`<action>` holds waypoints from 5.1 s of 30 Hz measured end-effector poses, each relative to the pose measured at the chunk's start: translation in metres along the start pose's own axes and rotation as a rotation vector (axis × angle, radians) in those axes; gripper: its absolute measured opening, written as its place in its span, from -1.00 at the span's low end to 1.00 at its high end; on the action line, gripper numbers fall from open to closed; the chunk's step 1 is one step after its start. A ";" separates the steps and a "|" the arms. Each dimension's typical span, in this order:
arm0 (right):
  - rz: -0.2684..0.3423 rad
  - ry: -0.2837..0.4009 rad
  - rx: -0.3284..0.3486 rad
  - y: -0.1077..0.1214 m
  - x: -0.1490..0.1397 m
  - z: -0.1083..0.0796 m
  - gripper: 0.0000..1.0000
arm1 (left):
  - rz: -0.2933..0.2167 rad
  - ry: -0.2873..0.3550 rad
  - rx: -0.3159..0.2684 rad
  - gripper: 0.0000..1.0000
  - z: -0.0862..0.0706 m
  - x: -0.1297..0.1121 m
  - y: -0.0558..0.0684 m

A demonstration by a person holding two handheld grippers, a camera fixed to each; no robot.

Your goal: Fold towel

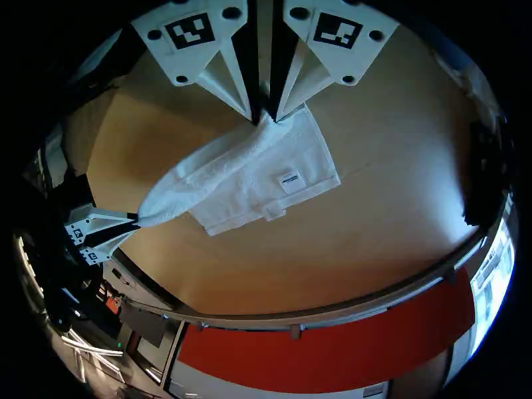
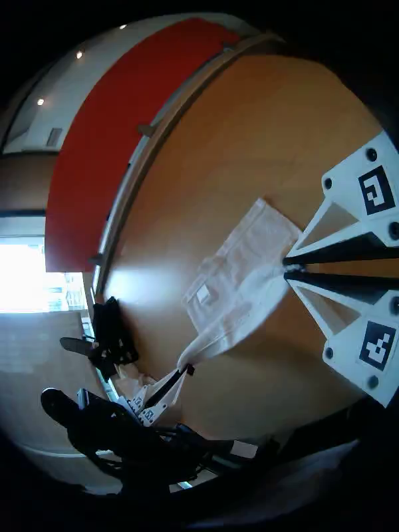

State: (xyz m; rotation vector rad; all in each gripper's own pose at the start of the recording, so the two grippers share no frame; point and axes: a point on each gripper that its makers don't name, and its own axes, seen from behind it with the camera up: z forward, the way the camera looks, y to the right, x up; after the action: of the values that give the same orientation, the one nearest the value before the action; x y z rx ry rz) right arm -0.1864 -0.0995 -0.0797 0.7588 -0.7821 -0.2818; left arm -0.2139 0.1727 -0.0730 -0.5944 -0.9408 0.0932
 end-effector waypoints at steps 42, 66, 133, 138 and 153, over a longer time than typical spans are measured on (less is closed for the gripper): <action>0.054 -0.121 -0.056 0.056 -0.022 0.083 -0.43 | 0.036 -0.053 0.058 -0.04 0.094 0.012 -0.052; 0.014 -0.077 -0.170 0.086 -0.007 0.078 0.88 | -0.011 -0.012 0.104 0.89 0.079 0.026 -0.073; -0.011 -0.139 -0.076 0.028 -0.073 0.048 0.74 | -0.301 0.014 0.253 0.89 -0.036 -0.086 -0.059; -0.017 -0.163 -0.053 0.026 -0.080 0.053 0.53 | -0.313 0.009 0.261 0.89 -0.042 -0.093 -0.061; 0.012 -0.207 -0.020 0.022 -0.091 0.061 -0.54 | -0.344 0.007 0.264 0.88 -0.047 -0.102 -0.063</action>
State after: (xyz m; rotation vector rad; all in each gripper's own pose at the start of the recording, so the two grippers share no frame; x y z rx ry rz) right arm -0.2942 -0.0703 -0.0844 0.7127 -0.9778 -0.3605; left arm -0.2496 0.0658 -0.1358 -0.1843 -0.9924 -0.0915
